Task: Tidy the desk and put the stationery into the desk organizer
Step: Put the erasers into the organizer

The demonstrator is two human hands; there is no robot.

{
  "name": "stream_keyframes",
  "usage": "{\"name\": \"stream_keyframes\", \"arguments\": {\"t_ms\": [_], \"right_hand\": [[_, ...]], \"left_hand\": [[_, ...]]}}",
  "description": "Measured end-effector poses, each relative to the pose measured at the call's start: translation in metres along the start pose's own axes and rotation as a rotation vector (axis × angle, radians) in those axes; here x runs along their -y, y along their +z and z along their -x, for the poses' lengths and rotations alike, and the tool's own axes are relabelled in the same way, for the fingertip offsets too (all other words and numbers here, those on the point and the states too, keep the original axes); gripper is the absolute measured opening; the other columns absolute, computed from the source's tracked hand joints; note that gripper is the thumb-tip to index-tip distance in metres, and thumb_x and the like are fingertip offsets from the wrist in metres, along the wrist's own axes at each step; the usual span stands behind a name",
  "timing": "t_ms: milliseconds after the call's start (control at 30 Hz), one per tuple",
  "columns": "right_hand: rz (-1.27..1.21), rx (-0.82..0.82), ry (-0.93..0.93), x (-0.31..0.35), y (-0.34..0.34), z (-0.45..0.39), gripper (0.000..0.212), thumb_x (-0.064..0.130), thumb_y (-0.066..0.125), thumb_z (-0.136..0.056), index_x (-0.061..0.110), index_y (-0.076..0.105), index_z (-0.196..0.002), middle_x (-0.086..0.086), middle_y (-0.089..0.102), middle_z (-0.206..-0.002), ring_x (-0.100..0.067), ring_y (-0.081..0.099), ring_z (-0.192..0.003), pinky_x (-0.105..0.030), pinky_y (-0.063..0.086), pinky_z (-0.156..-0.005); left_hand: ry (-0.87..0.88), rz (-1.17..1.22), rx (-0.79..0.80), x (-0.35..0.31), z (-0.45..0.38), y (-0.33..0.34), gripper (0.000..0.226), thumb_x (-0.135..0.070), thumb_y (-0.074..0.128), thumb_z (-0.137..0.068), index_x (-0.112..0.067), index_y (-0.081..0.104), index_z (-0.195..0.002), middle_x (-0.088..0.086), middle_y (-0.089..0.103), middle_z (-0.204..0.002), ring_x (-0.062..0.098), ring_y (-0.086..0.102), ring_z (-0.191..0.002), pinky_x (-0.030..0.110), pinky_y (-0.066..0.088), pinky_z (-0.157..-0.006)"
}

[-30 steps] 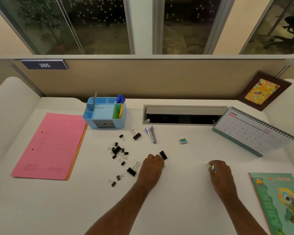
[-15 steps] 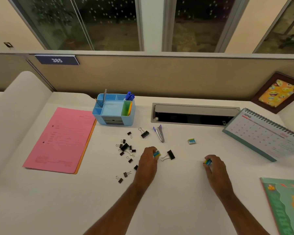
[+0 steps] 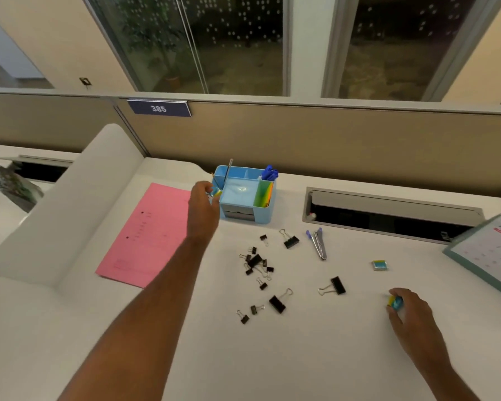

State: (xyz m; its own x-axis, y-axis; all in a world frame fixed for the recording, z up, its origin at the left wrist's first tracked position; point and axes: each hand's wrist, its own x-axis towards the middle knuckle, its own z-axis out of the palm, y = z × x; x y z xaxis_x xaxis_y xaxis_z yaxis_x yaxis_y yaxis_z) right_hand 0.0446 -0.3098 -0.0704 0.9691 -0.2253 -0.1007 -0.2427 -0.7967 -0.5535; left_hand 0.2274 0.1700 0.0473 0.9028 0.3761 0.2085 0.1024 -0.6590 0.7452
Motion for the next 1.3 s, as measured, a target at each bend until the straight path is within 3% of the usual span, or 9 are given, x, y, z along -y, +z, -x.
{"name": "stream_keyframes", "arguments": {"t_ms": [133, 367, 500, 667, 833, 1000, 1133, 1300], "right_hand": [[0.011, 0.011, 0.018, 0.001, 0.000, -0.001, 0.030, 0.008, 0.067, -0.093, 0.017, 0.060, -0.121, -0.006, 0.064, -0.122, -0.030, 0.056, -0.113, -0.049, 0.045, -0.101], [0.008, 0.017, 0.038, 0.006, -0.004, -0.001, 0.028, 0.008, 0.067, -0.093, 0.015, 0.061, -0.120, -0.007, 0.063, -0.121, -0.030, 0.055, -0.112, -0.049, 0.044, -0.102], [0.029, 0.030, 0.059, 0.012, -0.004, -0.005, 0.026, 0.008, 0.067, -0.094, 0.012, 0.062, -0.120, -0.010, 0.063, -0.122, -0.031, 0.054, -0.113, -0.050, 0.045, -0.102], [0.015, 0.052, 0.066, 0.022, -0.002, -0.011, 0.028, 0.013, 0.067, -0.095, 0.014, 0.060, -0.123, -0.010, 0.063, -0.123, -0.029, 0.055, -0.114, -0.049, 0.046, -0.102], [-0.108, 0.008, -0.006, 0.055, 0.000, -0.015, 0.032, 0.017, 0.069, -0.094, 0.020, 0.057, -0.124, -0.004, 0.062, -0.123, -0.027, 0.056, -0.116, -0.049, 0.049, -0.101], [-0.231, -0.003, -0.129, 0.113, 0.013, -0.034, 0.031, 0.024, 0.073, -0.092, 0.027, 0.058, -0.119, 0.007, 0.062, -0.114, -0.016, 0.053, -0.111, -0.046, 0.053, -0.093], [-0.297, 0.073, -0.193, 0.172, 0.030, -0.053, 0.028, 0.032, 0.071, -0.093, 0.031, 0.058, -0.118, 0.013, 0.060, -0.113, -0.012, 0.054, -0.110, -0.040, 0.054, -0.090], [-0.314, 0.141, -0.348, 0.248, 0.056, -0.076, 0.029, 0.029, 0.073, -0.093, 0.032, 0.058, -0.117, 0.010, 0.061, -0.113, -0.009, 0.056, -0.107, -0.027, 0.052, -0.081]], "left_hand": [[-0.042, -0.106, 0.029, 0.011, -0.036, -0.005, 0.017, -0.013, 0.069, -0.095, -0.017, 0.055, -0.104, 0.001, 0.061, -0.101, 0.018, 0.060, -0.093, 0.021, 0.046, -0.066], [-0.067, -0.203, 0.108, 0.026, -0.044, 0.002, 0.021, -0.017, 0.072, -0.095, -0.013, 0.055, -0.108, 0.002, 0.060, -0.101, 0.017, 0.058, -0.093, 0.016, 0.039, -0.061], [-0.065, -0.170, 0.148, 0.033, -0.042, 0.006, 0.023, -0.014, 0.071, -0.095, -0.013, 0.056, -0.112, 0.005, 0.062, -0.108, 0.020, 0.061, -0.100, 0.026, 0.054, -0.074], [-0.047, -0.121, 0.098, 0.041, -0.035, 0.004, 0.037, -0.017, 0.074, -0.093, -0.012, 0.056, -0.124, 0.009, 0.057, -0.126, 0.021, 0.058, -0.110, 0.029, 0.054, -0.087], [-0.091, -0.101, 0.021, 0.055, 0.003, 0.006, 0.038, -0.020, 0.072, -0.095, -0.011, 0.056, -0.128, 0.008, 0.058, -0.129, 0.023, 0.053, -0.119, 0.026, 0.041, -0.095], [-0.020, -0.142, 0.085, 0.081, 0.074, 0.028, 0.039, -0.028, 0.065, -0.098, -0.012, 0.051, -0.131, 0.007, 0.053, -0.131, 0.025, 0.046, -0.124, 0.031, 0.038, -0.103], [0.006, -0.238, 0.210, 0.099, 0.110, 0.047, 0.054, -0.038, 0.056, -0.103, -0.011, 0.043, -0.147, 0.008, 0.043, -0.154, 0.024, 0.034, -0.145, 0.043, 0.032, -0.121], [0.056, -0.403, 0.281, 0.109, 0.127, 0.059, 0.065, -0.050, 0.036, -0.107, -0.012, 0.029, -0.160, 0.005, 0.025, -0.168, 0.023, 0.017, -0.156, 0.041, 0.011, -0.129]]}}
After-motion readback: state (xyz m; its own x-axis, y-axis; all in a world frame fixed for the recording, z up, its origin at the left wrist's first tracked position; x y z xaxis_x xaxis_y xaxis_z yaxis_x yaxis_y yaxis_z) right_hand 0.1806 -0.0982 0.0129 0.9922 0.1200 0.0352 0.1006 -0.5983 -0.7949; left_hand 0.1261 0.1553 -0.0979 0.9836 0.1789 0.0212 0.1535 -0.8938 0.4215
